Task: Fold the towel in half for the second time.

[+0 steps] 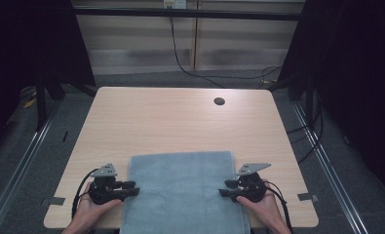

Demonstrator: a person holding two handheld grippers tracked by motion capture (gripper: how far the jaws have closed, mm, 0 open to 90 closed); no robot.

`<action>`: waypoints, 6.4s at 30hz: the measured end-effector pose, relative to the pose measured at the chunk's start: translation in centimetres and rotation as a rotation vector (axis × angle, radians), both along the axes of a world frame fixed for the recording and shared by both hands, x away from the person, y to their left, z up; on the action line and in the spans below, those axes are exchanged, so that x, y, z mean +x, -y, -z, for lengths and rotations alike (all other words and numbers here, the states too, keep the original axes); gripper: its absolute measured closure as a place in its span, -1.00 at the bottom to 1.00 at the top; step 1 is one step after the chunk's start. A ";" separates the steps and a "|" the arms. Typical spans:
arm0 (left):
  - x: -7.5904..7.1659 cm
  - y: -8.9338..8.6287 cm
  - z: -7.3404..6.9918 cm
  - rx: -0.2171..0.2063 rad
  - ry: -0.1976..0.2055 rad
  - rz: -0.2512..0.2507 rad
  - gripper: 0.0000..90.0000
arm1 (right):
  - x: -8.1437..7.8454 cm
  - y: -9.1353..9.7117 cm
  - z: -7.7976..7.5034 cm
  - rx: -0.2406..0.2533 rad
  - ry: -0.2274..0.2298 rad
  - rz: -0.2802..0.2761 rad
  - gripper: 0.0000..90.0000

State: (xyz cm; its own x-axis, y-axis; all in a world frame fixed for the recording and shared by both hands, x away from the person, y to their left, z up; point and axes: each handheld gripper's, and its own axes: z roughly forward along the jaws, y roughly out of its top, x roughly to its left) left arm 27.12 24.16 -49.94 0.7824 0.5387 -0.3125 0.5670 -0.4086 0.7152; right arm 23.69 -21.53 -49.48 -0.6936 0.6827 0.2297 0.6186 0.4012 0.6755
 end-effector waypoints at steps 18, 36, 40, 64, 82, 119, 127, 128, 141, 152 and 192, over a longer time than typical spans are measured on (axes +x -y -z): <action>8.5 -2.6 -0.9 -0.043 0.030 -0.165 0.11 | 8.8 2.4 -1.7 0.035 0.074 0.135 -0.02; 10.1 -1.7 0.8 -0.017 0.000 -0.147 -0.05 | 11.8 2.3 0.0 0.059 0.003 0.102 0.04; 10.1 -1.4 0.9 -0.022 0.009 -0.132 -0.06 | 11.5 2.9 0.4 0.044 -0.012 0.098 0.14; 11.1 -0.6 -2.8 -0.129 0.098 -0.098 0.90 | 11.6 3.8 -2.3 0.150 0.044 0.119 0.84; 14.8 0.3 -11.1 -0.211 0.237 -0.162 0.91 | 14.5 5.0 -10.4 0.192 0.222 0.170 0.84; 6.1 -2.2 -8.7 -0.247 0.217 -0.113 0.91 | 5.4 4.5 -9.2 0.246 0.230 0.071 0.86; 4.0 -2.4 -7.7 -0.239 0.194 -0.121 0.91 | 3.1 4.4 -8.7 0.245 0.223 0.056 0.86; 3.7 -2.4 -7.5 -0.243 0.194 -0.117 0.91 | 2.8 4.3 -8.5 0.241 0.220 0.056 0.86; 0.7 -2.6 -4.4 -0.176 0.121 -0.068 0.91 | 0.3 4.6 -4.7 0.250 0.133 0.050 0.85; -0.3 -2.3 -2.0 -0.107 0.061 -0.029 0.89 | -1.3 4.5 -1.8 0.204 0.046 0.027 0.74; 3.6 -6.9 -1.5 -0.001 0.156 -0.343 -0.42 | 1.5 9.4 -2.8 0.147 0.209 0.362 -0.36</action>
